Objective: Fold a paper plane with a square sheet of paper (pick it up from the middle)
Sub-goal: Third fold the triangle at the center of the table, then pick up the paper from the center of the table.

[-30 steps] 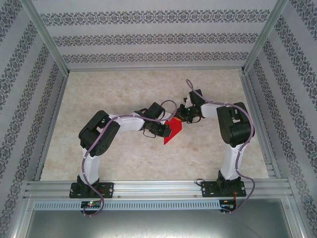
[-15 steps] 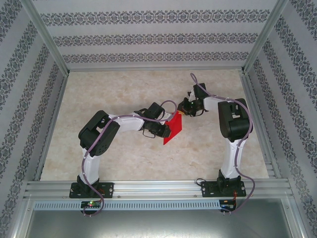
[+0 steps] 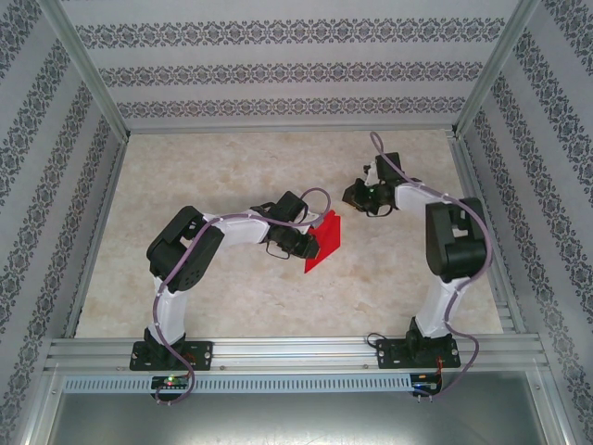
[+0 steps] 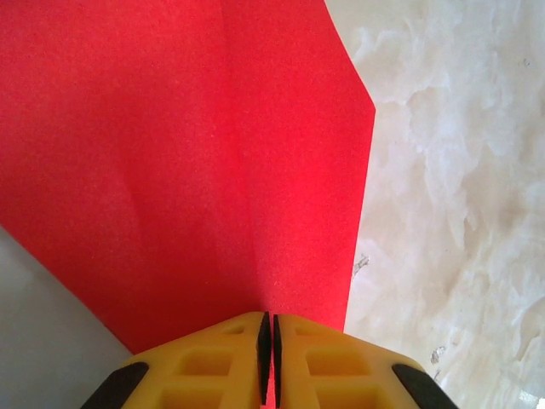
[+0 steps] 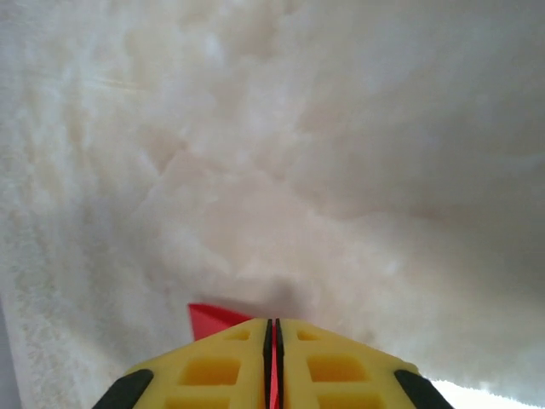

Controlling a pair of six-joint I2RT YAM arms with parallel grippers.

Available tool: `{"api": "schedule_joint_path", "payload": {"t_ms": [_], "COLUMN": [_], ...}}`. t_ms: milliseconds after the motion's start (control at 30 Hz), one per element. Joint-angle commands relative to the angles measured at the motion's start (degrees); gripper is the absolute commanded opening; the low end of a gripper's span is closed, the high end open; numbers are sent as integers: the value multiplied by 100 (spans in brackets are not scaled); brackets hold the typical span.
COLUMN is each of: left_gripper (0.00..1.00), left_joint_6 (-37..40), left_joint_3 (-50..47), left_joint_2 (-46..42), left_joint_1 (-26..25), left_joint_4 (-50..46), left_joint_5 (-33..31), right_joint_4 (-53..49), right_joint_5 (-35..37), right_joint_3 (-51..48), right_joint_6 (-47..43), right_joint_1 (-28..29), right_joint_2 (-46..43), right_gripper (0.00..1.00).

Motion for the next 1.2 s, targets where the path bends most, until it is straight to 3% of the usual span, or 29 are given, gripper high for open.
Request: {"api": "schedule_joint_path", "payload": {"t_ms": [0, 133, 400, 800, 1167], "left_gripper": [16, 17, 24, 50, 48], "left_joint_6": [38, -94, -204, 105, -355], "left_joint_3": [-75, 190, 608, 506, 420], "left_joint_2": [172, 55, -355, -833, -376], "left_joint_1": [-22, -24, -24, 123, 284], "left_joint_4": [-1048, -986, -1085, -1706, -732], "left_joint_5": [-9, 289, 372, -1022, 35], "right_joint_4": [50, 353, 968, 1115, 1259], "right_joint_5": [-59, -578, -743, -737, -744], "right_joint_3": [-569, -1104, -1531, -1458, -1720], "right_joint_6": [-86, 96, 370, 467, 553], "right_joint_1": [14, 181, 523, 596, 569], "right_joint_2": [-535, -853, -705, -440, -691], "right_gripper": [16, 24, 35, 38, 41]}}
